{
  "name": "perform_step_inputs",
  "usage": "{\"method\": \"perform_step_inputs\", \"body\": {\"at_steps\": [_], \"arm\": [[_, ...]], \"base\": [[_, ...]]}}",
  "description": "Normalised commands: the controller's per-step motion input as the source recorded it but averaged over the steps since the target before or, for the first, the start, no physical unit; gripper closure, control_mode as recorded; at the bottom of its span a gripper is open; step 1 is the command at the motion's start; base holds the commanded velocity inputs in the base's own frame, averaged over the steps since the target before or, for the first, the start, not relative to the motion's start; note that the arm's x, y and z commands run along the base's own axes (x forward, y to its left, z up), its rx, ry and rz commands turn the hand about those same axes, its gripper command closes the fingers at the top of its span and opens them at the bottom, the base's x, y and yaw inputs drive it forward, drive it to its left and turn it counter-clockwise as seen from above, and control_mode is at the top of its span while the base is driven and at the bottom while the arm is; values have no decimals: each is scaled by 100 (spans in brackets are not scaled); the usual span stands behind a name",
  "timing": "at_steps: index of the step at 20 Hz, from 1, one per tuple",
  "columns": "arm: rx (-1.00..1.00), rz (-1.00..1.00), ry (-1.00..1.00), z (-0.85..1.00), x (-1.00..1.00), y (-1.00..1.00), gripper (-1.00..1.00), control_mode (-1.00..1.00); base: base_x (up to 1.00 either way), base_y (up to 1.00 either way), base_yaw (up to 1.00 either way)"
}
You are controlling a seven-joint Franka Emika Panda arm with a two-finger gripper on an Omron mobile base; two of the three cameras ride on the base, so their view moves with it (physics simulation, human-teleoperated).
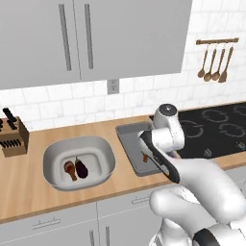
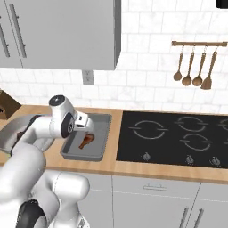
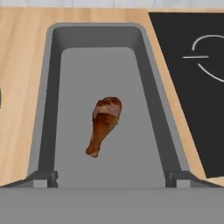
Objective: Place one eggplant and one chicken drumstick in each tupperware on the nearby counter, to pack two identical lunches.
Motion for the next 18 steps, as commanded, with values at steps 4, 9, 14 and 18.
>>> {"method": "perform_step_inputs", "body": {"at_steps": [4,9,14,18], "arm": [[0,0,-8,23,-50,0,-100,100],[0,0,0,0,0,0,-100,100],[0,0,0,0,0,0,-100,100],[0,0,0,0,0,0,-100,100]], "base": [[-50,3,11],[-98,5,53],[-27,0,91],[0,8,100]]}}
